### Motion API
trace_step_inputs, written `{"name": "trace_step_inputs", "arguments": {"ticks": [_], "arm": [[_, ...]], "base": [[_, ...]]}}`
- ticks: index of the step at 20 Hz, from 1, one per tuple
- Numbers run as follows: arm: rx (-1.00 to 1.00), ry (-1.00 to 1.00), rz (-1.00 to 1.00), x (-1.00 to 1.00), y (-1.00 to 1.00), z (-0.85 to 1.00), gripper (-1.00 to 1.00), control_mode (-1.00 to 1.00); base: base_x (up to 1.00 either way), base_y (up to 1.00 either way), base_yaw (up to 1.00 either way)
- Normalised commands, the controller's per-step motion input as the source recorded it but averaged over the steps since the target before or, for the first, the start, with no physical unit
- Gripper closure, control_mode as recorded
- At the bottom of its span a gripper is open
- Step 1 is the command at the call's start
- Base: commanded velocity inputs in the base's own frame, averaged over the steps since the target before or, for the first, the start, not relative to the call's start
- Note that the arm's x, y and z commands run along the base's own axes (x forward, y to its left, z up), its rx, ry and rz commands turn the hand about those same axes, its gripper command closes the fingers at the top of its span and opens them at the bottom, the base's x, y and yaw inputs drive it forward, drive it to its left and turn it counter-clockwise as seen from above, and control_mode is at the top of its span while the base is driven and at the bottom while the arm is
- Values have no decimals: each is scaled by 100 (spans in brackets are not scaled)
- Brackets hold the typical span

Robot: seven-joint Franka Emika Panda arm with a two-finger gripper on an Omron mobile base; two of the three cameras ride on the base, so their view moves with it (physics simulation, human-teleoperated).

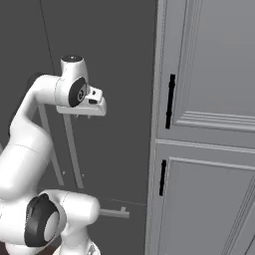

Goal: Take the strawberry from the fridge and place it on top of the pancake, located on the dining counter.

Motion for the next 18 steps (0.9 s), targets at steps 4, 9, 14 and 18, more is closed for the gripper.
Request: {"name": "trace_step_inputs", "arguments": {"ticks": [4,9,14,18], "arm": [[0,0,0,-1,0,0,-100,100],[0,0,0,0,0,0,-100,100],[0,0,0,0,0,0,-100,100],[0,0,0,0,0,0,-100,100]], "base": [[-26,0,0],[-55,14,0],[-27,61,0],[-3,63,0]]}}
